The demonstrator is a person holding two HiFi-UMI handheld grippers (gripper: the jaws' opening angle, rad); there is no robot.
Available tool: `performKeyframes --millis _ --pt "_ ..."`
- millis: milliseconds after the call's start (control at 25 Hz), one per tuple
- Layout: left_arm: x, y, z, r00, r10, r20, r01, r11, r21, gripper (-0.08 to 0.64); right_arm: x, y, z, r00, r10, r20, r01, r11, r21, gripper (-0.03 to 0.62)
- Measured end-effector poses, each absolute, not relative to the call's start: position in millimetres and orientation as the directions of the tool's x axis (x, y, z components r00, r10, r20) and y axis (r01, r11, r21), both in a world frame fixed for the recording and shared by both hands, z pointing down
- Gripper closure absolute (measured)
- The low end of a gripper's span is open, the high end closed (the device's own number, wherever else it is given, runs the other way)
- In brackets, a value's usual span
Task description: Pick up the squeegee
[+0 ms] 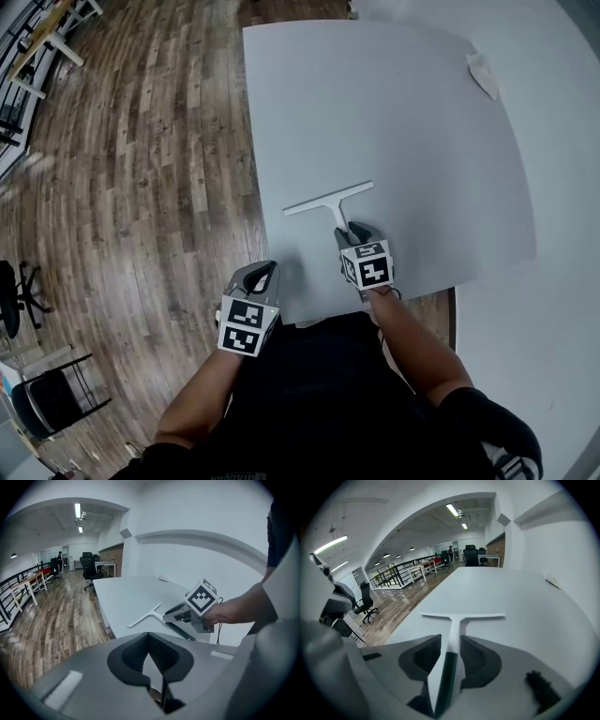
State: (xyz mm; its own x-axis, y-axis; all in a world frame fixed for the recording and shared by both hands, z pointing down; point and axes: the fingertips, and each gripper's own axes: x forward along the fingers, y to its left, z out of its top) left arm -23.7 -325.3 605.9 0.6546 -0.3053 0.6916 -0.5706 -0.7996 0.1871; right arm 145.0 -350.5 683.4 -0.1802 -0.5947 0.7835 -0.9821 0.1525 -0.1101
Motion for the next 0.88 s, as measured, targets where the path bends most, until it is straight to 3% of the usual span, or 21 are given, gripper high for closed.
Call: performKeyframes --millis 880 --pt "-32.9 -331.0 603.5 0.640 -0.337 0.690 -0.619 -0.758 0.204 0.552 150.0 -354.9 721.5 -0.177 -0.530 0.829 -0.984 0.094 -0.150 0.495"
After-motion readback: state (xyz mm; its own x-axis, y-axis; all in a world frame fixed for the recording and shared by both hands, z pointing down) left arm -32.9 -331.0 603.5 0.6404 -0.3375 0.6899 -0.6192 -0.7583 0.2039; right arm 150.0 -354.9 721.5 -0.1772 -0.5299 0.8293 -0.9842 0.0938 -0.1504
